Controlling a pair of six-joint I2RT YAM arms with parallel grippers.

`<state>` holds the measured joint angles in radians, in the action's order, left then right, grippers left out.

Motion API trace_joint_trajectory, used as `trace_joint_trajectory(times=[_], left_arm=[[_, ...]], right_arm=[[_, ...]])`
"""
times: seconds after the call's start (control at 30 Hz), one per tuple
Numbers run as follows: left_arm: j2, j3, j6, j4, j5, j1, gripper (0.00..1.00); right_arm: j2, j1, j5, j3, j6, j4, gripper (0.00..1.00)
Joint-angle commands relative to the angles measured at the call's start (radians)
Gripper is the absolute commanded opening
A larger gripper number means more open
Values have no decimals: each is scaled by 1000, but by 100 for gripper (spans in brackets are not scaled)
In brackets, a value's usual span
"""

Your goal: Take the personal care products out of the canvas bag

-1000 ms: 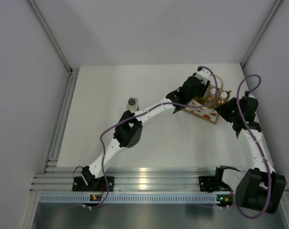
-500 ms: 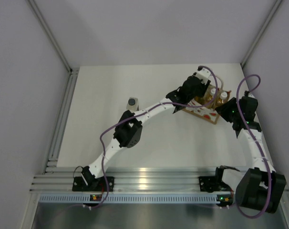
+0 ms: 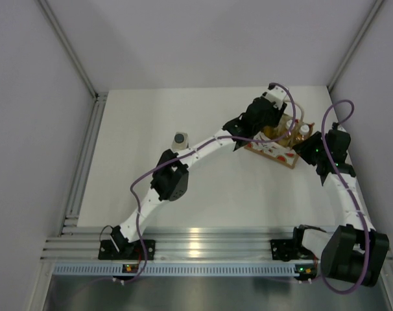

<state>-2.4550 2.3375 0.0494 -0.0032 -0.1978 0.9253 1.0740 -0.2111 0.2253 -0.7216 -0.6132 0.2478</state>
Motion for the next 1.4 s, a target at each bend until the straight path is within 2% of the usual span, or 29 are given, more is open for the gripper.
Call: trace_joint_trajectory(times=[0.0,0.57,1.07,1.37], left_arm=[[160,68,-2,174,1,-3,0],[281,48,-16,164,-55,-29,0],[402,34,-2,141,-100,-115,0],[484,-105,10,131,-132,-198,0]], right_arm=[[3,12,-24,-55,-2,-53,27],[24,12,-38,-55,9,-55,26],[52,10,-58,-56,24,-56,26],[60,9,-63,-64,27,-55,26]])
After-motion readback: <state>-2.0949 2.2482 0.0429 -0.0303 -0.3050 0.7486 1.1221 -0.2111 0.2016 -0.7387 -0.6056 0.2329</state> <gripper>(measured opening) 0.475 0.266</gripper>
